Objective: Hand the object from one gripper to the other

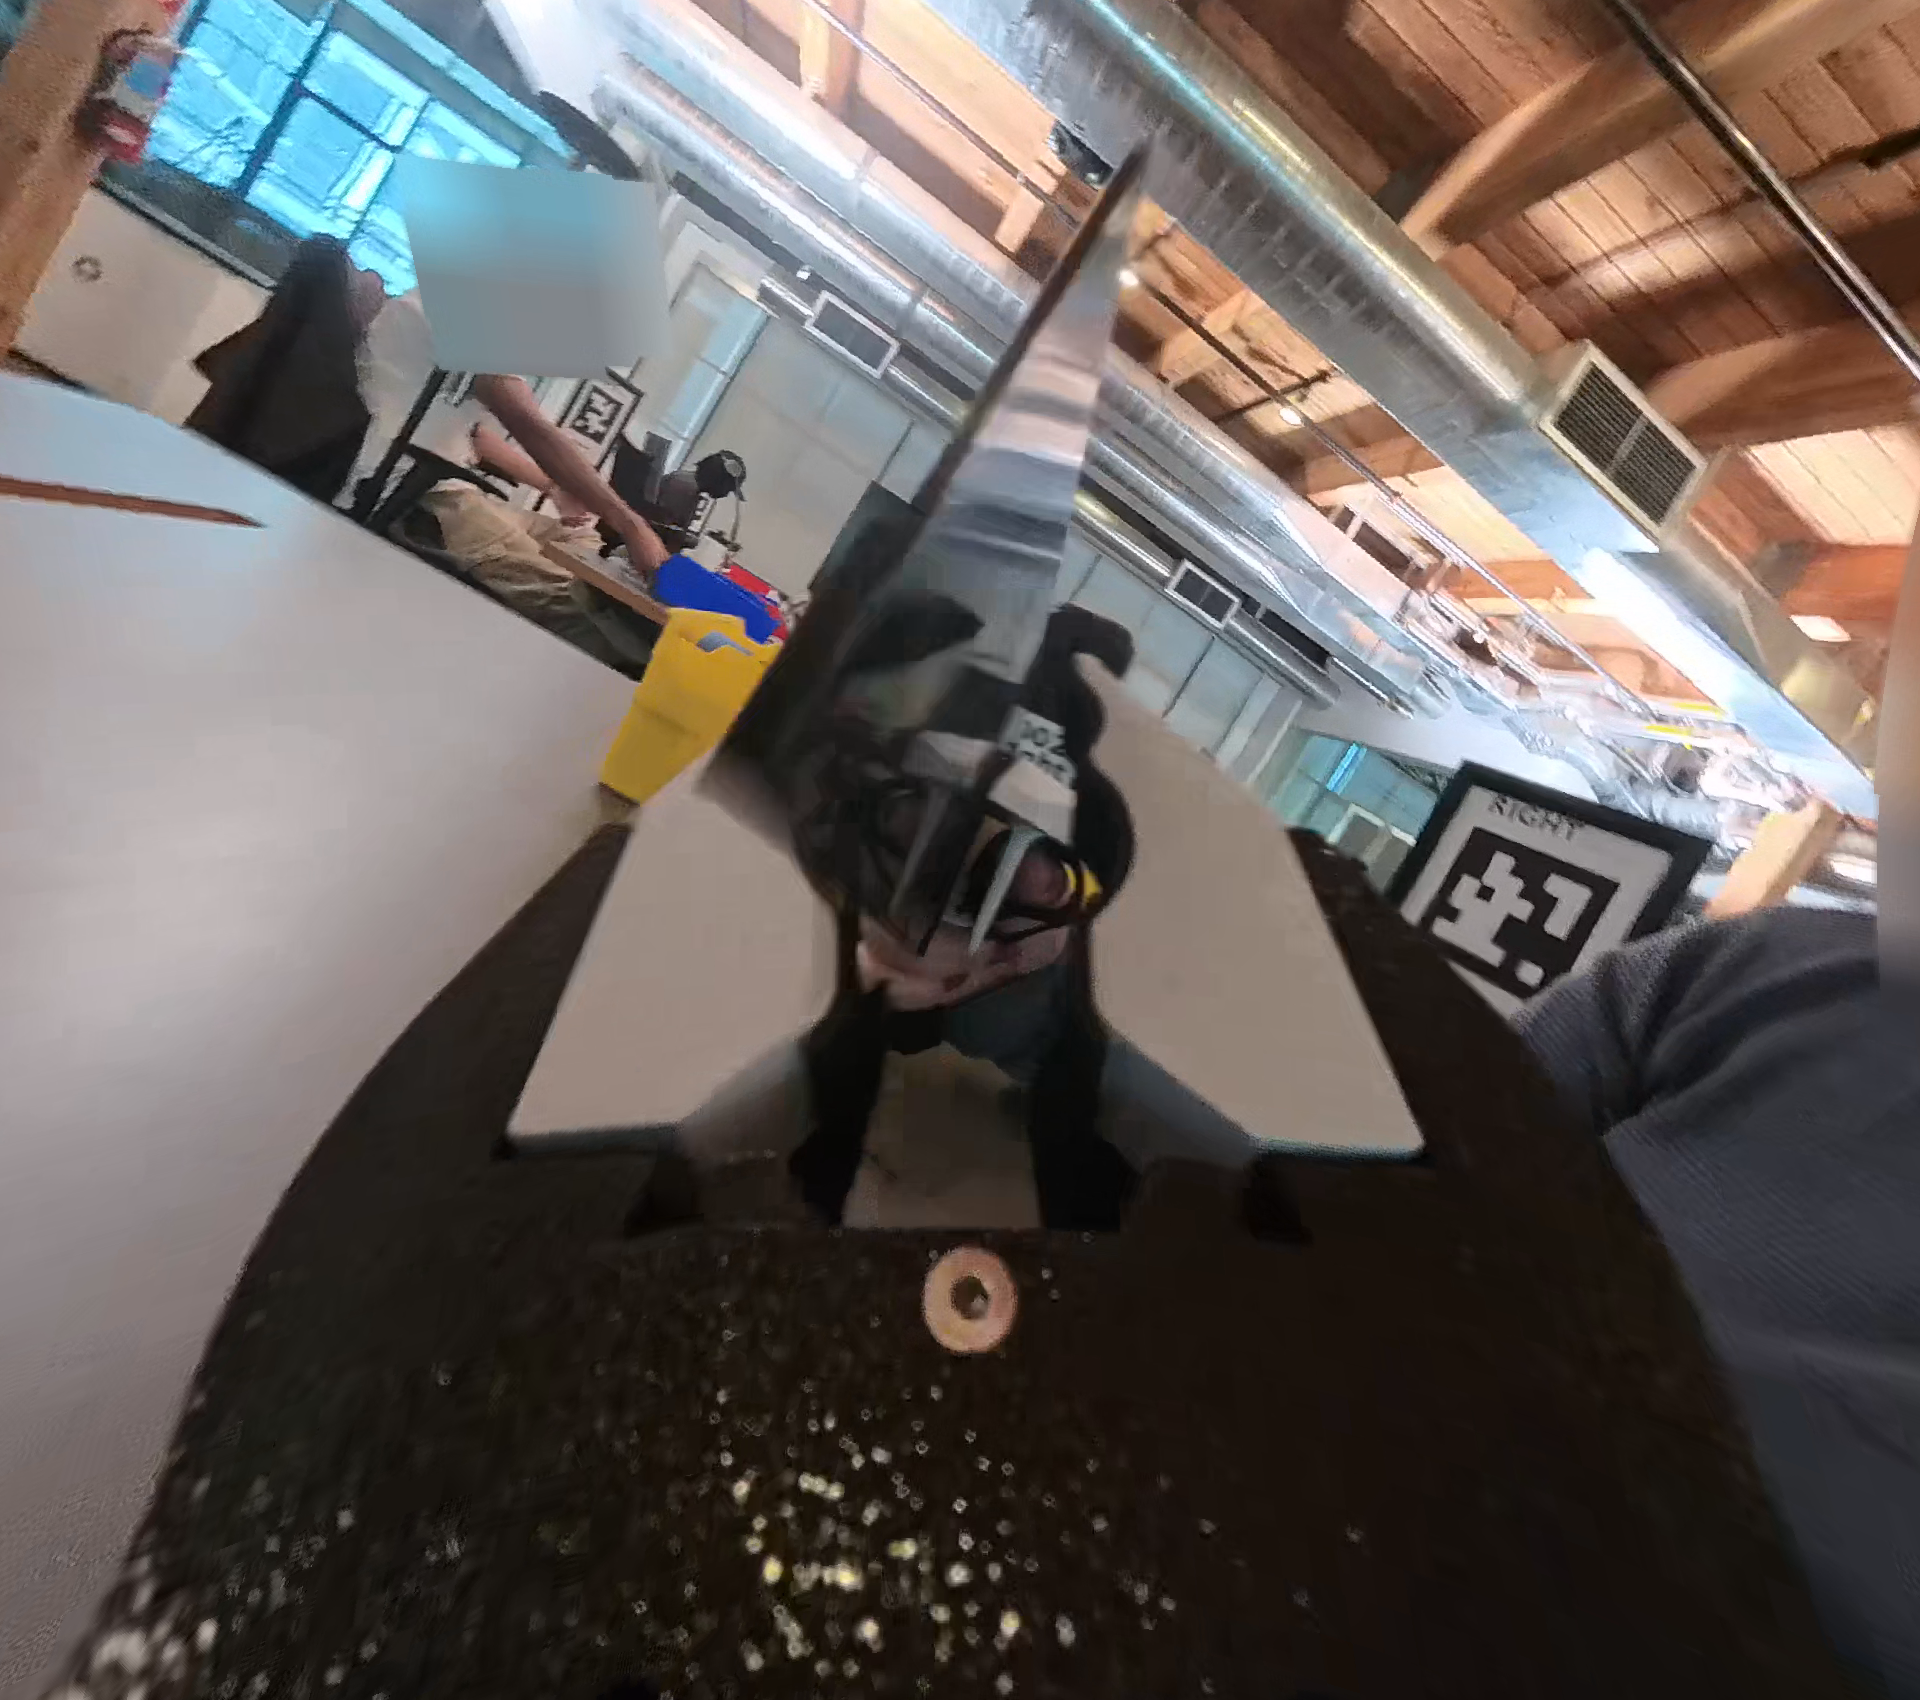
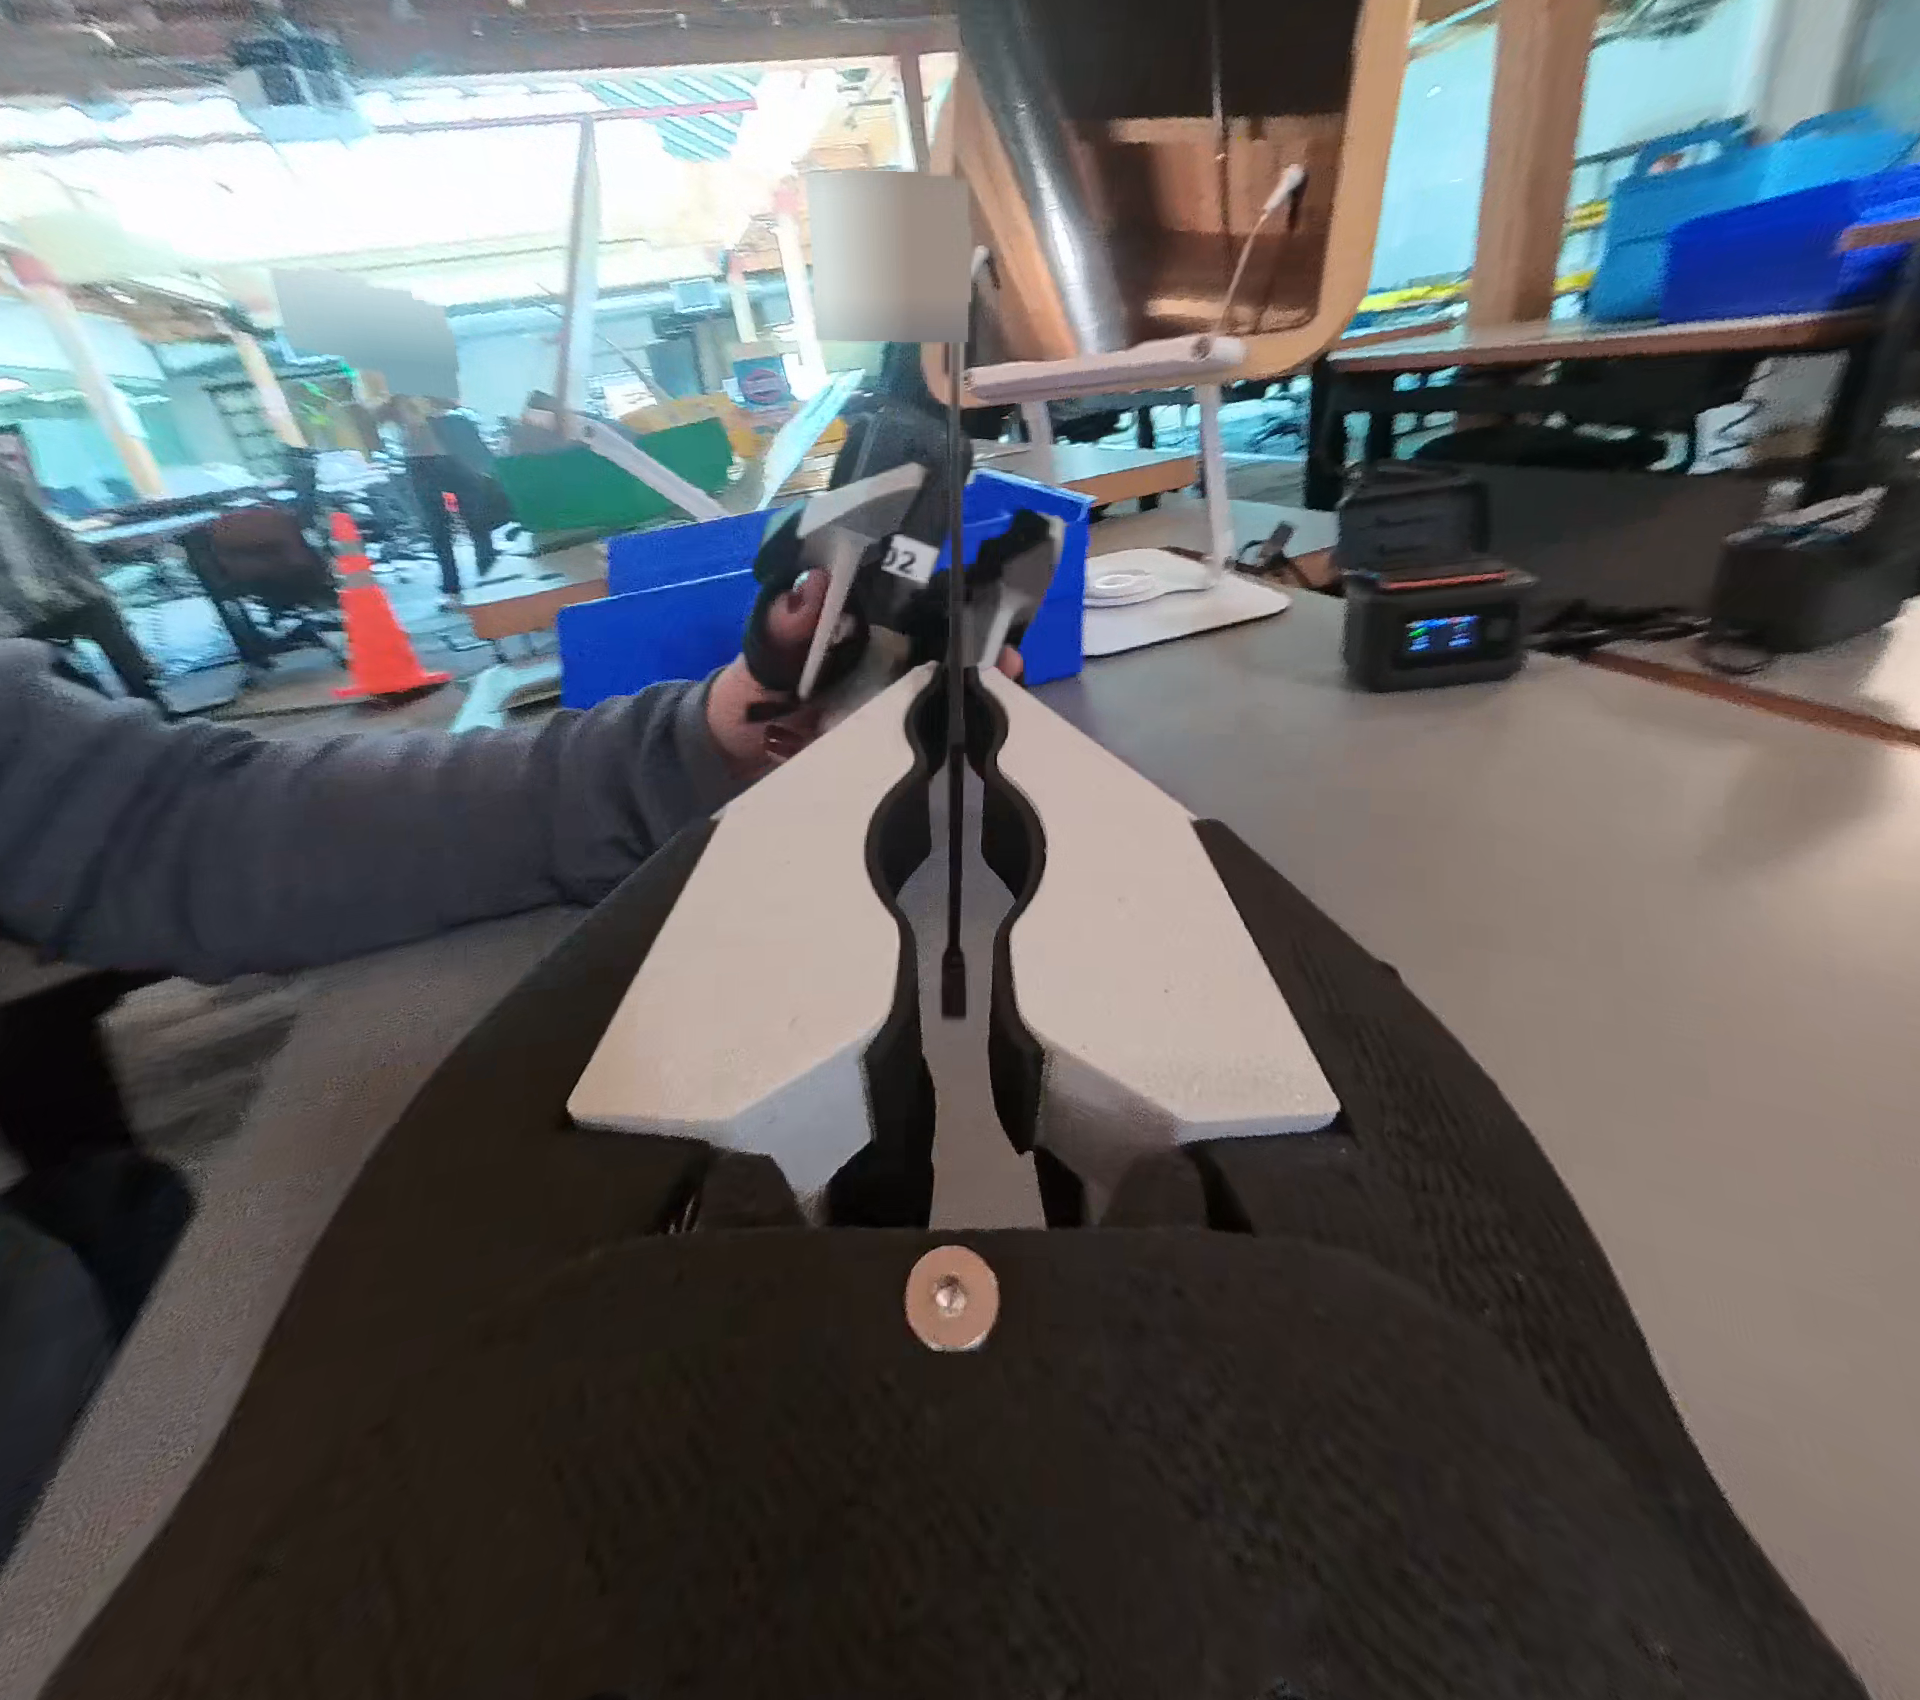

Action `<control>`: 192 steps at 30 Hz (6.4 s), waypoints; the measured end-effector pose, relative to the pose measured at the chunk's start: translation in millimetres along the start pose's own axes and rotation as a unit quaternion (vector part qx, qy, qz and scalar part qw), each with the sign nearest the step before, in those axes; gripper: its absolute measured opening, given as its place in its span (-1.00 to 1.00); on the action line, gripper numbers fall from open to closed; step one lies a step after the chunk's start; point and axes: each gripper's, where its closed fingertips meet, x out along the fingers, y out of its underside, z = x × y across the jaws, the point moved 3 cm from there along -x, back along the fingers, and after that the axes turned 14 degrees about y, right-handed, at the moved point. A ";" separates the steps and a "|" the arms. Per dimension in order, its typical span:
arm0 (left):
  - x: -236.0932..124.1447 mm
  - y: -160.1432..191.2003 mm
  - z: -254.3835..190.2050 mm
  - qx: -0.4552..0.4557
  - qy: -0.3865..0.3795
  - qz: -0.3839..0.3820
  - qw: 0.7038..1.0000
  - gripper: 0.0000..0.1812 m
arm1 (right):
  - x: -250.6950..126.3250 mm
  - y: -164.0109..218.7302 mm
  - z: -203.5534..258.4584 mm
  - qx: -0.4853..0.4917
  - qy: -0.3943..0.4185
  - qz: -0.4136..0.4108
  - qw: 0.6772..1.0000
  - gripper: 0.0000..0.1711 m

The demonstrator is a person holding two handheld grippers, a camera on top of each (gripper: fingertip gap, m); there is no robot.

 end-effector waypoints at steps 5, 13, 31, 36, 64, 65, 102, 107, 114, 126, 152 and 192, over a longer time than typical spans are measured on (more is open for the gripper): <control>-10.6 -0.4 21.4 -0.044 -0.070 -0.015 0.996 -0.07 | -3.0 -5.2 -2.3 -0.189 0.086 -0.037 0.977 -1.00; -12.9 3.9 25.7 -0.150 -0.026 -0.051 0.987 -0.15 | 12.1 22.2 11.3 -0.648 0.185 -0.012 0.739 -1.00; -15.4 -3.2 13.7 -0.032 -0.038 -0.015 0.999 -0.94 | 15.7 20.3 17.4 -0.427 0.109 -0.026 0.897 -0.33; -11.0 -3.5 9.5 0.013 -0.042 -0.006 0.999 -0.91 | 9.4 6.2 14.8 -0.334 0.095 -0.047 0.937 -0.25; 18.0 22.1 -21.9 0.229 -0.019 0.131 0.964 -0.22 | 7.9 20.2 12.7 -0.217 0.033 0.035 0.975 -0.99; 14.5 15.4 -17.8 0.227 -0.038 0.113 0.967 -0.13 | 6.0 11.9 7.6 -0.223 0.057 0.016 0.973 -1.00; -13.0 9.5 23.7 0.283 -0.216 0.161 0.920 -0.11 | -227.5 -73.9 -133.5 -0.218 0.653 0.312 0.655 -0.50; -14.4 8.0 24.9 0.276 -0.219 0.155 0.923 -0.10 | -229.2 -73.3 -132.0 -0.217 0.652 0.319 0.653 -0.51; -15.3 8.6 26.8 0.269 -0.221 0.156 0.924 -0.09 | -240.8 -76.1 -113.0 -0.190 0.629 0.338 0.674 -0.95; -16.2 6.3 27.2 0.264 -0.222 0.150 0.926 -0.10 | -272.2 -99.7 -101.3 -0.104 0.596 0.429 0.671 -1.00; -19.0 0.3 26.1 0.241 -0.216 0.118 0.939 -0.11 | -249.5 -102.4 -125.5 0.018 0.290 0.763 0.577 -1.00; -34.9 -83.8 -74.3 0.452 -0.485 0.149 0.734 -0.04 | 11.7 -7.0 -85.7 -0.301 0.437 -0.081 0.844 0.32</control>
